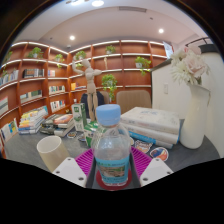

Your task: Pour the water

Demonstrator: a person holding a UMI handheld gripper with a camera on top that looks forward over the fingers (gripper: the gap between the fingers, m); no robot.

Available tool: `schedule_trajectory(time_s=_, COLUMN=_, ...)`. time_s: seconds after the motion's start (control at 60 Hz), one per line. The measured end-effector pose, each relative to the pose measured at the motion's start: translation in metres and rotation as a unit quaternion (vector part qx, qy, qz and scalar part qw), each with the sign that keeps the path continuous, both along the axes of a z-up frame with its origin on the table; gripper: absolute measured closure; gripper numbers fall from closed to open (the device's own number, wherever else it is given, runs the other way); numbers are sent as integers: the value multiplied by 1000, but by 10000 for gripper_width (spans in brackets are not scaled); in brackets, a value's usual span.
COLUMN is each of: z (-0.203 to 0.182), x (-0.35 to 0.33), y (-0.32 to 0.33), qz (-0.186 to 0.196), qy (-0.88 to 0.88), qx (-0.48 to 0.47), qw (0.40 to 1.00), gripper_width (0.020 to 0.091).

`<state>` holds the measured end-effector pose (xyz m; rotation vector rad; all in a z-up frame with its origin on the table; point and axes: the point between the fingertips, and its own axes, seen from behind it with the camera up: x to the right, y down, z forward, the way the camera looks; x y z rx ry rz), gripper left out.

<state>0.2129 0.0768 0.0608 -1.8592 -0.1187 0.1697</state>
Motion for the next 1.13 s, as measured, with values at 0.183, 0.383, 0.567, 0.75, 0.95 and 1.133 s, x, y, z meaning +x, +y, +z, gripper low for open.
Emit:
schedule_trajectory(time_s=0.183, z=18, x=9, y=-36, qz=-31, qy=21, qx=-2, qw=999, gripper_width=377)
schedule_trajectory(time_s=0.383, z=50, x=2, y=-103, qz=-47, qy=4, qx=20, qw=999, gripper_width=354)
schedule_trajectory(time_s=0.567, z=88, x=8, y=-151, qz=-93, qy=-38, qx=48, qw=994, gripper_width=326)
schedule_trajectory(time_s=0.75, z=128, x=10, y=-180, qz=-121, qy=-49, qx=82, qw=988, gripper_width=318)
schedule_trajectory(time_s=0.95, z=146, x=2, y=-195, qz=-112, qy=-44, qx=98, qw=988, gripper_width=318)
schedule_trajectory(time_s=1.133, z=141, x=-10, y=-196, qz=-96, qy=-23, qx=87, qw=991, gripper_width=320)
